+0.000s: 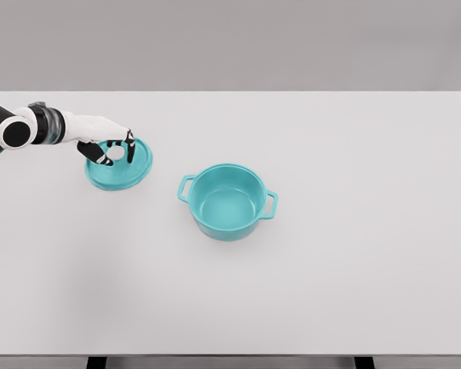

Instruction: Cover the pot with left arm

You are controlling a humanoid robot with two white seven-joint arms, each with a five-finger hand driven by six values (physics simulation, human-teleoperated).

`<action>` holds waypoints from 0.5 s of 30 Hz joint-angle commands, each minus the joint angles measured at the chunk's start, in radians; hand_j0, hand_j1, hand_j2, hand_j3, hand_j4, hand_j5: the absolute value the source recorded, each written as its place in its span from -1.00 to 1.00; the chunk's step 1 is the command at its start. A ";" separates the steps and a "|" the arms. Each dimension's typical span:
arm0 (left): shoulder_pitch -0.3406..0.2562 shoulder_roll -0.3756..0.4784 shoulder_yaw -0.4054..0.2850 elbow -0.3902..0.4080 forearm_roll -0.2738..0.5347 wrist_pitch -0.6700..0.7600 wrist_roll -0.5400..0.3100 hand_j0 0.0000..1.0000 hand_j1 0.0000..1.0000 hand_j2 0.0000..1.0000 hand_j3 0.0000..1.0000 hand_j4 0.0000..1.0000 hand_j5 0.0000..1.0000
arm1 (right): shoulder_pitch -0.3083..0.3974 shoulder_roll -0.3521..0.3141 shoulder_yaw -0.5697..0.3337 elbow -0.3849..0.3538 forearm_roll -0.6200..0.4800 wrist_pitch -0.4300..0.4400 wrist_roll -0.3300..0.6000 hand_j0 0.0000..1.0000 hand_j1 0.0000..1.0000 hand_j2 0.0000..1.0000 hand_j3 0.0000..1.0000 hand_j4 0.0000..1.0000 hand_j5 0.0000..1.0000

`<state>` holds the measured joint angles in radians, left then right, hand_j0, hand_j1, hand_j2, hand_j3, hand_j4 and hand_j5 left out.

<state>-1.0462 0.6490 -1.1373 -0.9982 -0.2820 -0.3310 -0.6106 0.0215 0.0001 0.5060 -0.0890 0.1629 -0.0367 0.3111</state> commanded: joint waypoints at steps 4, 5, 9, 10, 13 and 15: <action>-0.003 0.005 -0.002 -0.005 0.004 -0.005 0.000 -0.15 -0.15 -0.15 -0.15 -0.15 -0.15 | 0.000 0.000 0.000 0.000 0.000 0.000 0.000 1.00 1.00 1.00 1.00 1.00 1.00; -0.005 0.006 -0.002 -0.007 0.004 -0.008 0.000 -0.17 -0.17 -0.17 -0.17 -0.17 -0.17 | -0.002 0.000 0.000 0.000 0.000 0.000 0.000 1.00 1.00 1.00 1.00 1.00 1.00; -0.015 0.015 -0.002 -0.007 0.006 -0.014 0.000 -0.18 -0.18 -0.18 -0.18 -0.18 -0.18 | 0.000 0.000 0.000 0.000 0.000 0.000 0.000 1.00 1.00 1.00 1.00 1.00 1.00; -0.015 0.020 -0.002 -0.013 0.007 -0.014 0.000 -0.20 -0.20 -0.20 -0.20 -0.20 -0.20 | 0.000 0.000 0.000 0.000 0.000 0.000 0.000 1.00 1.00 1.00 1.00 1.00 1.00; -0.017 0.029 -0.002 -0.039 0.007 -0.014 0.000 -0.25 -0.25 -0.25 -0.25 -0.25 -0.25 | 0.000 0.000 0.000 0.000 0.000 0.000 0.000 1.00 1.00 1.00 1.00 1.00 1.00; -0.017 0.029 -0.002 -0.048 0.009 -0.014 0.000 -0.27 -0.27 -0.27 -0.27 -0.27 -0.27 | 0.000 0.000 0.000 0.000 0.000 0.000 0.000 1.00 1.00 1.00 1.00 1.00 1.00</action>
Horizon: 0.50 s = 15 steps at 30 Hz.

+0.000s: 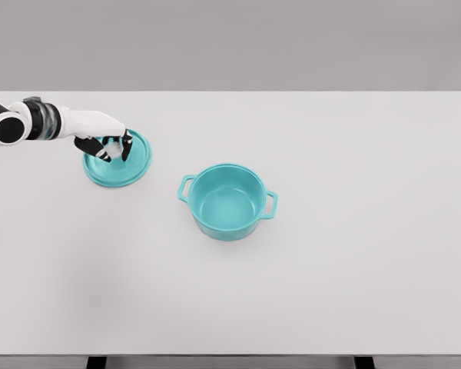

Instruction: Cover the pot with left arm

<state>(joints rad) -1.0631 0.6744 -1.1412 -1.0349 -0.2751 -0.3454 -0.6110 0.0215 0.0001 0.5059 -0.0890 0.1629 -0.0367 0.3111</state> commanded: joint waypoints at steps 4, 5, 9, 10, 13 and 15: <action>-0.008 0.031 0.002 -0.065 0.008 -0.023 0.000 -0.27 -0.27 -0.27 -0.27 -0.27 -0.27 | 0.000 0.000 0.000 0.000 0.000 0.000 0.000 1.00 1.00 1.00 1.00 1.00 1.00; -0.009 0.034 0.002 -0.080 0.010 -0.023 0.000 -0.27 -0.27 -0.27 -0.27 -0.27 -0.27 | 0.000 0.000 0.000 0.000 0.000 0.000 0.000 1.00 1.00 1.00 1.00 1.00 1.00; -0.023 0.059 0.002 -0.140 0.062 -0.059 0.000 -0.27 -0.27 -0.27 -0.27 -0.27 -0.27 | 0.000 0.000 -0.001 0.000 0.000 0.000 0.000 1.00 1.00 1.00 1.00 1.00 1.00; -0.025 0.059 0.002 -0.155 0.063 -0.064 0.000 -0.27 -0.27 -0.27 -0.27 -0.27 -0.27 | 0.000 0.000 0.000 0.000 0.000 0.000 0.000 1.00 1.00 1.00 1.00 1.00 1.00; -0.038 0.059 0.002 -0.206 0.077 -0.066 0.000 -0.27 -0.27 -0.27 -0.27 -0.27 -0.27 | 0.000 0.000 -0.001 0.000 0.000 0.000 0.000 1.00 1.00 1.00 1.00 1.00 1.00; -0.049 0.059 0.002 -0.237 0.083 -0.064 0.000 -0.27 -0.27 -0.27 -0.27 -0.27 -0.27 | 0.000 0.000 0.000 0.000 0.000 0.000 0.000 1.00 1.00 1.00 1.00 1.00 1.00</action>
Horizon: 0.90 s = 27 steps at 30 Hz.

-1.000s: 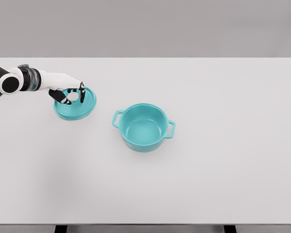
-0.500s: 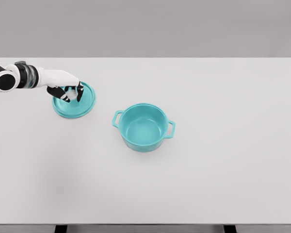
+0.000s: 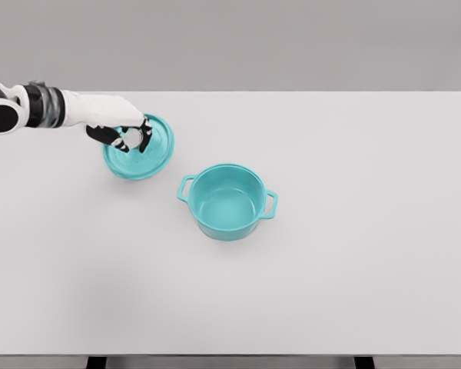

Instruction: Cover the pot with left arm

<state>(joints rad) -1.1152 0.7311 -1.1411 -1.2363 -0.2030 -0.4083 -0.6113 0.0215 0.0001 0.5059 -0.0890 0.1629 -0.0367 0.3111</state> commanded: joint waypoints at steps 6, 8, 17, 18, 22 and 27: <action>-0.028 0.013 0.001 -0.095 0.071 0.000 0.000 -0.26 -0.26 -0.26 -0.26 -0.26 -0.26 | 0.000 0.000 0.000 0.000 0.000 0.000 0.000 1.00 1.00 1.00 1.00 1.00 1.00; -0.041 0.014 0.001 -0.117 0.086 0.005 0.000 -0.26 -0.26 -0.26 -0.26 -0.26 -0.26 | 0.000 0.000 0.000 0.000 0.000 0.000 0.000 1.00 1.00 1.00 1.00 1.00 1.00; -0.064 0.017 0.001 -0.267 0.148 0.009 0.000 -0.25 -0.25 -0.25 -0.25 -0.25 -0.25 | 0.000 0.000 0.000 0.000 0.000 0.000 0.000 1.00 1.00 1.00 1.00 1.00 1.00; -0.064 0.019 0.001 -0.293 0.148 0.009 0.000 -0.25 -0.25 -0.25 -0.25 -0.25 -0.25 | 0.000 0.000 0.000 0.000 0.000 0.000 0.000 1.00 1.00 1.00 1.00 1.00 1.00; -0.064 0.068 0.001 -0.402 0.197 0.009 0.000 -0.24 -0.24 -0.24 -0.24 -0.24 -0.24 | 0.000 0.000 0.000 0.000 0.000 0.000 0.000 1.00 1.00 1.00 1.00 1.00 1.00; -0.058 0.051 -0.026 -0.408 0.195 0.040 0.000 -0.24 -0.24 -0.24 -0.24 -0.24 -0.24 | 0.000 0.000 0.000 0.000 0.000 0.000 0.000 1.00 1.00 1.00 1.00 1.00 1.00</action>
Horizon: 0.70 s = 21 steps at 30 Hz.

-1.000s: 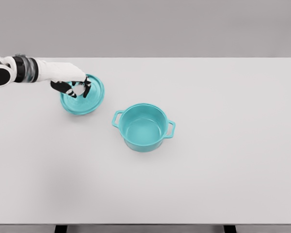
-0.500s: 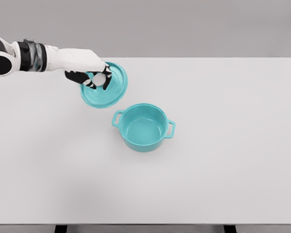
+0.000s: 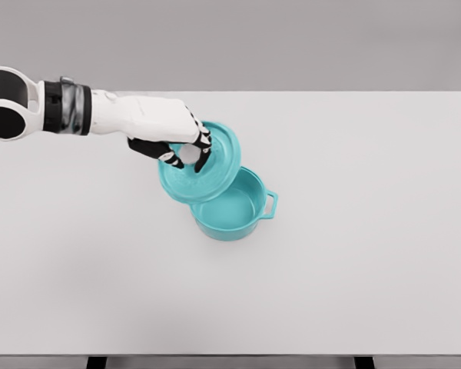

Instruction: Cover the pot with left arm

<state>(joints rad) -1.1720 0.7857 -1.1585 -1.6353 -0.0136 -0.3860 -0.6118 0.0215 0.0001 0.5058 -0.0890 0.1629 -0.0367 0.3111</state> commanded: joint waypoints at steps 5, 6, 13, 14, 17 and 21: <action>0.000 -0.086 -0.047 0.061 -0.003 0.048 0.001 -0.24 -0.24 -0.24 -0.24 -0.24 -0.24 | 0.000 0.000 0.000 0.000 0.000 0.000 0.000 1.00 1.00 1.00 1.00 1.00 1.00; 0.000 -0.086 -0.047 0.061 -0.005 0.048 0.001 -0.24 -0.24 -0.24 -0.24 -0.24 -0.24 | 0.000 0.000 0.000 0.000 0.000 0.000 0.000 1.00 1.00 1.00 1.00 1.00 1.00; 0.003 -0.095 -0.055 0.060 -0.005 0.047 0.001 -0.23 -0.23 -0.23 -0.23 -0.23 -0.23 | -0.002 0.000 0.000 0.000 0.000 0.000 0.000 1.00 1.00 1.00 1.00 1.00 1.00; 0.008 -0.102 -0.058 0.060 -0.005 0.047 0.001 -0.23 -0.23 -0.23 -0.23 -0.23 -0.23 | 0.000 0.000 0.000 0.000 0.000 0.000 0.000 1.00 1.00 1.00 1.00 1.00 1.00; 0.017 -0.108 -0.069 0.060 -0.005 0.047 0.001 -0.22 -0.22 -0.22 -0.22 -0.22 -0.22 | 0.000 0.000 0.000 0.000 0.000 0.000 0.000 1.00 1.00 1.00 1.00 1.00 1.00; 0.018 -0.115 -0.070 0.060 -0.003 0.047 0.001 -0.21 -0.21 -0.21 -0.21 -0.21 -0.21 | -0.002 0.000 0.000 0.000 0.000 0.000 0.000 1.00 1.00 1.00 1.00 1.00 1.00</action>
<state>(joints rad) -1.1520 0.6756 -1.2272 -1.5754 -0.0200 -0.3404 -0.6113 0.0215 0.0001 0.5060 -0.0890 0.1629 -0.0367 0.3111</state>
